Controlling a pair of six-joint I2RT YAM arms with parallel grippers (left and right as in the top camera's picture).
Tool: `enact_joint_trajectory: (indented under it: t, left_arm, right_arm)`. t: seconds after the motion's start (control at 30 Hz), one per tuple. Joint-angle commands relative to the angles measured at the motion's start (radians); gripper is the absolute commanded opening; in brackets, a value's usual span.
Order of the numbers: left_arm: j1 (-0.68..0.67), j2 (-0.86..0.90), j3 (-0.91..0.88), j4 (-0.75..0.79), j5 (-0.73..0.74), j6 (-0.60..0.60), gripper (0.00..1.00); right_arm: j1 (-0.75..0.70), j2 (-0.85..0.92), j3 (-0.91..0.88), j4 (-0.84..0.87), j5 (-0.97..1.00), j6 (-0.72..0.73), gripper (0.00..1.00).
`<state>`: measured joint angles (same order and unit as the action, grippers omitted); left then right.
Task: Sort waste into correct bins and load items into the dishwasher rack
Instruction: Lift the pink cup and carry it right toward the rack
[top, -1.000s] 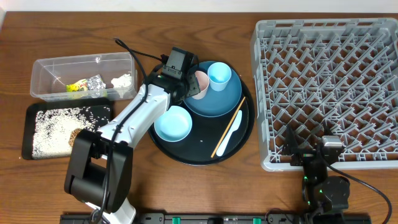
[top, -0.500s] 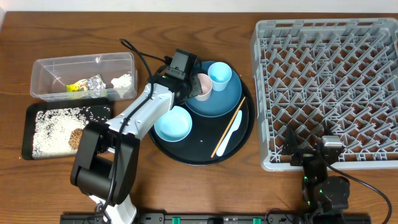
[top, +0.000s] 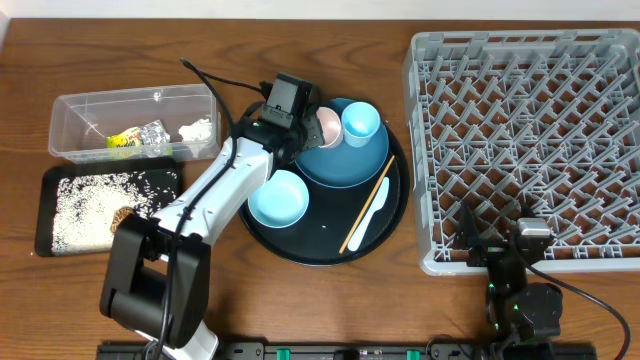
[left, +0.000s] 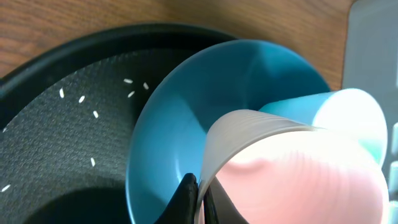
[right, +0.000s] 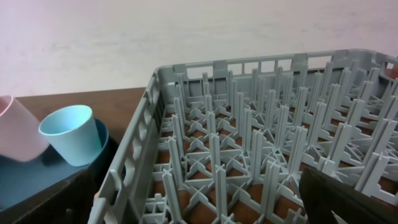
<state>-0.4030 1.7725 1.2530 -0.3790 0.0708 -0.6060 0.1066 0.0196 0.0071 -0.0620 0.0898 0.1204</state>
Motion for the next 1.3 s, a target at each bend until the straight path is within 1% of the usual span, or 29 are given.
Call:
enact_joint_trajectory:
  t: [0.0,0.1,0.33,0.4,0.57,0.7,0.83,0.97,1.07,1.2,1.27]
  left_arm:
    - [0.002,-0.016,-0.001,-0.009,-0.013,0.003,0.06]
    - [0.013,-0.034,0.0,-0.034,-0.012,0.003,0.06]
    - [0.074,-0.158,0.0,-0.185,-0.01,0.013,0.06]
    - [0.093,-0.207,0.0,-0.237,0.018,0.037,0.06]
    - [0.138,-0.327,0.0,-0.343,0.151,0.063,0.06]
    - [0.169,-0.409,-0.001,-0.419,0.195,0.071,0.06]
    - [0.166,-0.501,-0.001,-0.428,0.195,0.143,0.06]
    - [0.134,-0.569,-0.001,-0.436,0.2,0.202,0.06]
    - [0.1,-0.585,-0.001,-0.461,0.223,0.203,0.06]
    - [0.075,-0.562,-0.007,-0.481,0.3,0.238,0.06]
    - [0.073,-0.533,-0.007,-0.465,0.397,0.279,0.06]
  right_arm:
    - [-0.001,0.002,-0.002,-0.002,0.007,-0.013,0.99]
    - [-0.001,0.002,-0.002,-0.002,0.007,-0.013,0.99]
    - [-0.001,0.002,-0.002,-0.002,0.007,-0.013,0.99]
    - [-0.001,0.002,-0.002,-0.002,0.007,-0.013,0.99]
    - [-0.001,0.002,-0.002,-0.002,0.007,-0.013,0.99]
    - [-0.001,0.002,-0.002,-0.002,0.007,-0.013,0.99]
    - [-0.001,0.002,-0.002,-0.002,0.007,-0.013,0.99]
    - [-0.001,0.002,-0.002,-0.002,0.007,-0.013,0.99]
    - [-0.001,0.002,-0.002,-0.002,0.007,-0.013,0.99]
    - [-0.001,0.002,-0.002,-0.002,0.007,-0.013,0.99]
    - [-0.001,0.002,-0.002,-0.002,0.007,-0.013,0.99]
